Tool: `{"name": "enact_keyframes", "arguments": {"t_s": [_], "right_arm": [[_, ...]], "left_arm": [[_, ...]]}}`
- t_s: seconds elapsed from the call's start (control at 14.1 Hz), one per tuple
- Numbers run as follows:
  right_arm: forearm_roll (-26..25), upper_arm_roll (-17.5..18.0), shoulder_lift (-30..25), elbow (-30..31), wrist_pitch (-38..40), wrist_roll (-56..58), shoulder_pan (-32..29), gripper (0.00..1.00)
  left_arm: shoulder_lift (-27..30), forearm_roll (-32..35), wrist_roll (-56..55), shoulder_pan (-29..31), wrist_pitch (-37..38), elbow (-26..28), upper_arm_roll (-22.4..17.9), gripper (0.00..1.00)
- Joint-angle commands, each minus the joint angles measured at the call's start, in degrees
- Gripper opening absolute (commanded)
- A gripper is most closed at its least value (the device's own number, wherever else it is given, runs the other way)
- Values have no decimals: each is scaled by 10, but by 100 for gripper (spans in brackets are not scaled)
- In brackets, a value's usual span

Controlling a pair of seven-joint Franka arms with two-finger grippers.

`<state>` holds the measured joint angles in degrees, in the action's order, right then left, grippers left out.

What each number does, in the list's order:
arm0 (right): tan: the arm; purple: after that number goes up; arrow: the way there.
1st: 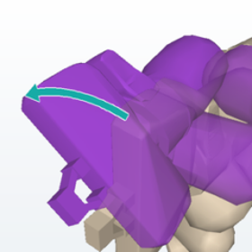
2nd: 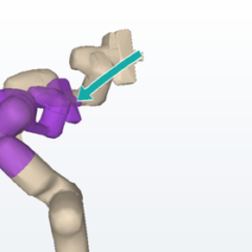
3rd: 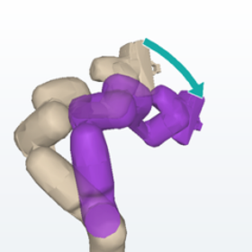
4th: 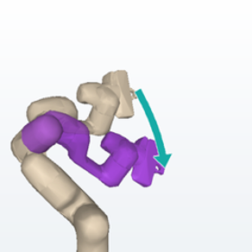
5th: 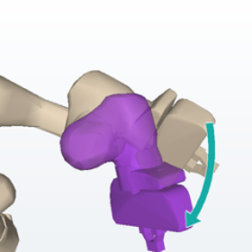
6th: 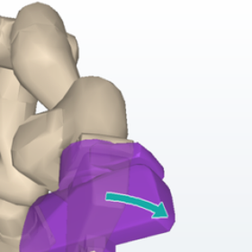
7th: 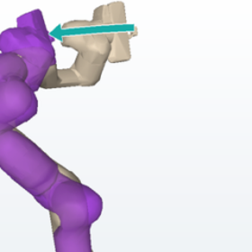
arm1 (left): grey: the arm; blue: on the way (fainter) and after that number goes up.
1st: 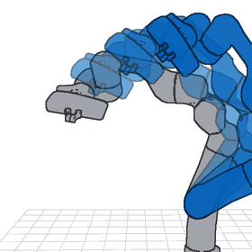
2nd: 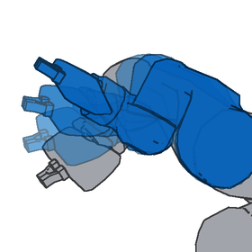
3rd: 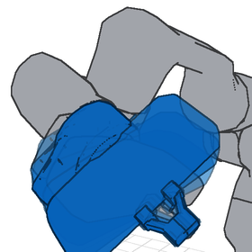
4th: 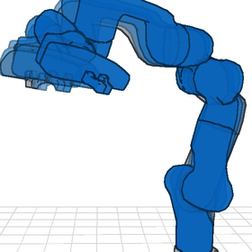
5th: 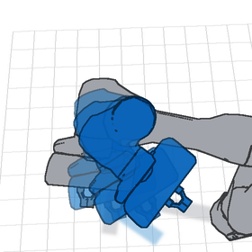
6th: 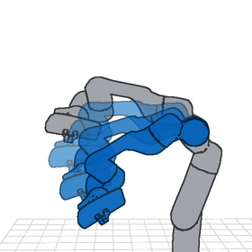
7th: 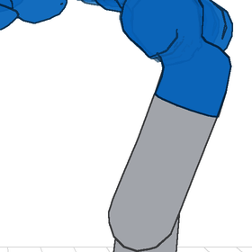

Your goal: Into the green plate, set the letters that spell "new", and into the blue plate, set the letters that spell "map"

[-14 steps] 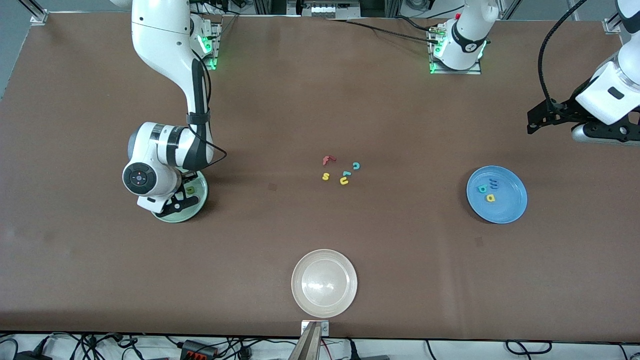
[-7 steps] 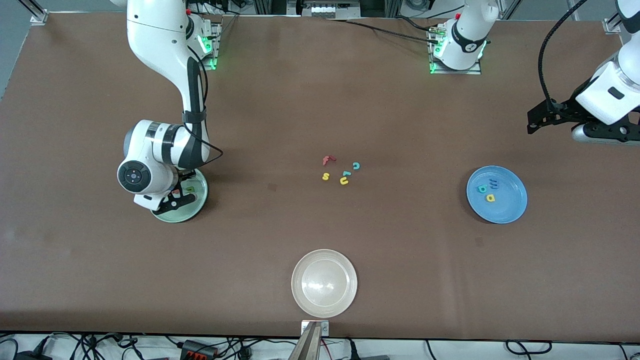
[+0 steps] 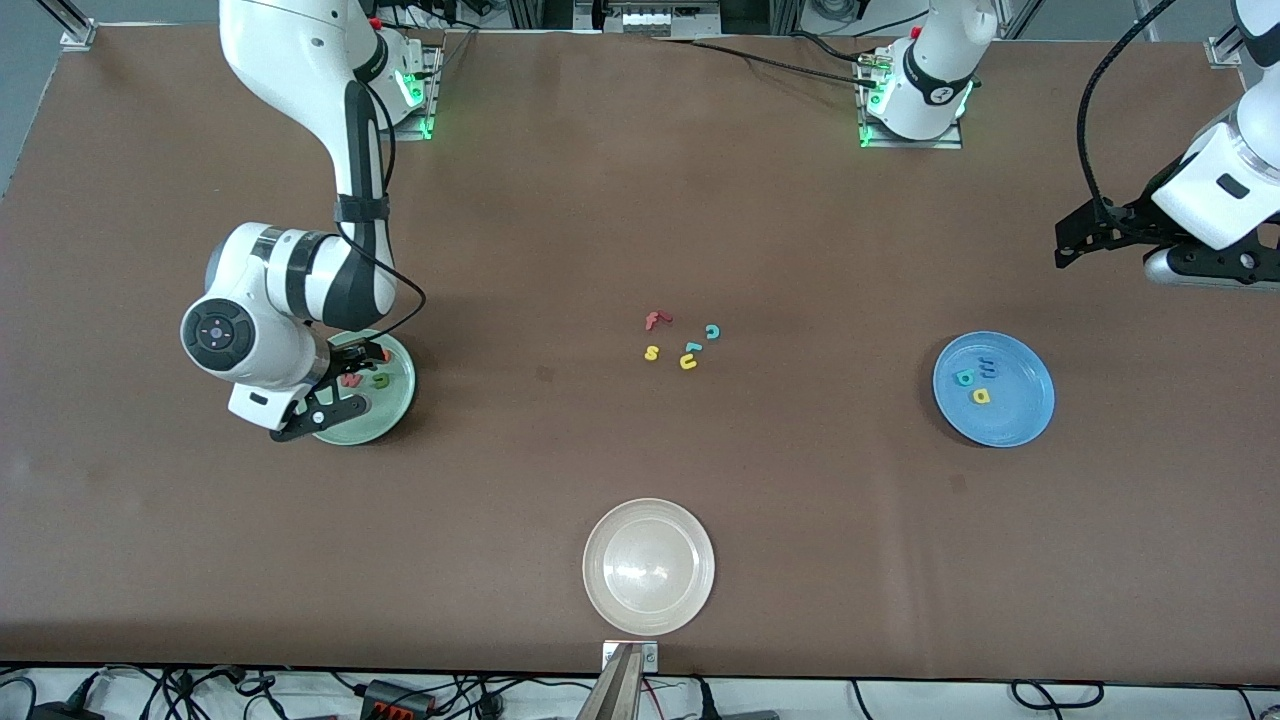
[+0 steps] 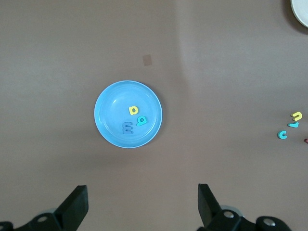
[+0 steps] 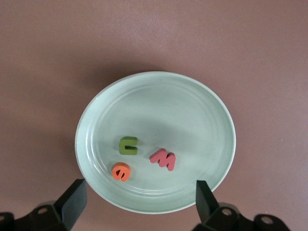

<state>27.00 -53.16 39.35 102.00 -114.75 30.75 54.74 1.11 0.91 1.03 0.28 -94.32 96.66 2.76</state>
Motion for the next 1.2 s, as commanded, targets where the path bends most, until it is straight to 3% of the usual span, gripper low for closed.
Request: {"name": "enact_keyframes", "arguments": {"t_s": [0.0,0.14,0.21,0.28,0.64,0.85,1.06,1.13], "right_arm": [[12,-1,-8,-7,7,5,-3,100],[64,0,-14,-13,8,5,-12,100],[61,13,-21,-30,8,0,-38,100],[56,51,-37,-45,18,-9,-76,100],[-68,182,-118,-76,39,-173,-175,100],[-151,277,-164,-133,113,-260,-263,100],[-153,304,-185,-204,196,-276,-348,100],[-153,334,-205,-210,210,-273,-390,100]], "left_arm": [[3,-11,6,3,10,-7,0,100],[3,-11,6,3,10,-7,0,100],[3,-11,6,3,10,-7,0,100],[3,-11,6,3,10,-7,0,100],[3,-11,6,3,10,-8,0,100],[3,-11,6,3,11,-7,0,100],[3,-11,6,3,10,-7,0,100],[3,-11,6,3,11,-8,0,100]]}}
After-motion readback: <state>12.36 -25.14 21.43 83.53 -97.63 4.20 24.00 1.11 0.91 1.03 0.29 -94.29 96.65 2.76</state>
